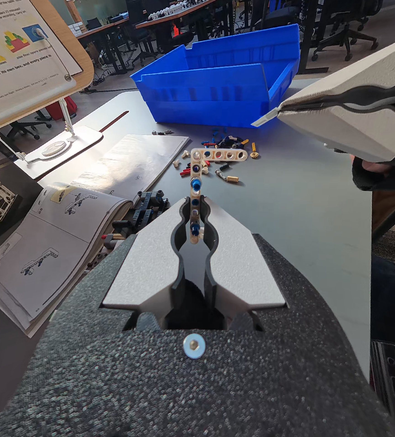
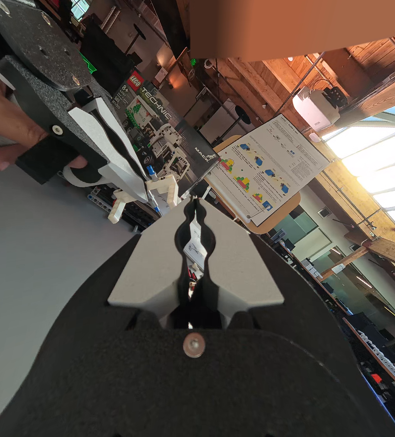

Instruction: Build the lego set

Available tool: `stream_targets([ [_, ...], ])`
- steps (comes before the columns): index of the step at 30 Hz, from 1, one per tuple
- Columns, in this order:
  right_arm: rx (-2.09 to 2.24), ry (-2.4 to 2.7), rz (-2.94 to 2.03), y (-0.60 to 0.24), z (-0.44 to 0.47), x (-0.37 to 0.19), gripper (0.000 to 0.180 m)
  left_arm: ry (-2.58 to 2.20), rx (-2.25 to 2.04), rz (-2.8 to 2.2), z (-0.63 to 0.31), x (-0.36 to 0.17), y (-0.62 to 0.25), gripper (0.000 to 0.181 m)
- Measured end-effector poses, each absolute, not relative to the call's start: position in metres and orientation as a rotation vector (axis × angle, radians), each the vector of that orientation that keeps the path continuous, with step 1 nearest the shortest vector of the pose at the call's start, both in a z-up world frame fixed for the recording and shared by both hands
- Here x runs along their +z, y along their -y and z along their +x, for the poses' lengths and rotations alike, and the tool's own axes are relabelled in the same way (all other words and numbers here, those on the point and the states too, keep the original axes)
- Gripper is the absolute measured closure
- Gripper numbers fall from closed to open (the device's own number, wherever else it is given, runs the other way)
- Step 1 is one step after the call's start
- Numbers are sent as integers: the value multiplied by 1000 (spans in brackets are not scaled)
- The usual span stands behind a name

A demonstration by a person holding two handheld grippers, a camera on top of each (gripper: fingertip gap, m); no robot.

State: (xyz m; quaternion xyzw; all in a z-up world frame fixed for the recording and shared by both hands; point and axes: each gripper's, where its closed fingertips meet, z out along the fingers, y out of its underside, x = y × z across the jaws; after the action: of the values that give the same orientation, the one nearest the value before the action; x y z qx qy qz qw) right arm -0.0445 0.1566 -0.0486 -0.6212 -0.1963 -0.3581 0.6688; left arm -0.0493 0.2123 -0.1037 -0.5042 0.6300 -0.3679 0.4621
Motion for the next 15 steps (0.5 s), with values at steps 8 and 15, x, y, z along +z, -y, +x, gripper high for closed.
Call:
stream_targets([
  [8, -543, 208, -1561, -163, -31, -58, 180, -1618, -676, -1102, -55, -110, -223, 176],
  [15, 119, -175, -1812, -177, -42, -89, 180, -1709, -312, -873, -60, -122, -231, 176],
])
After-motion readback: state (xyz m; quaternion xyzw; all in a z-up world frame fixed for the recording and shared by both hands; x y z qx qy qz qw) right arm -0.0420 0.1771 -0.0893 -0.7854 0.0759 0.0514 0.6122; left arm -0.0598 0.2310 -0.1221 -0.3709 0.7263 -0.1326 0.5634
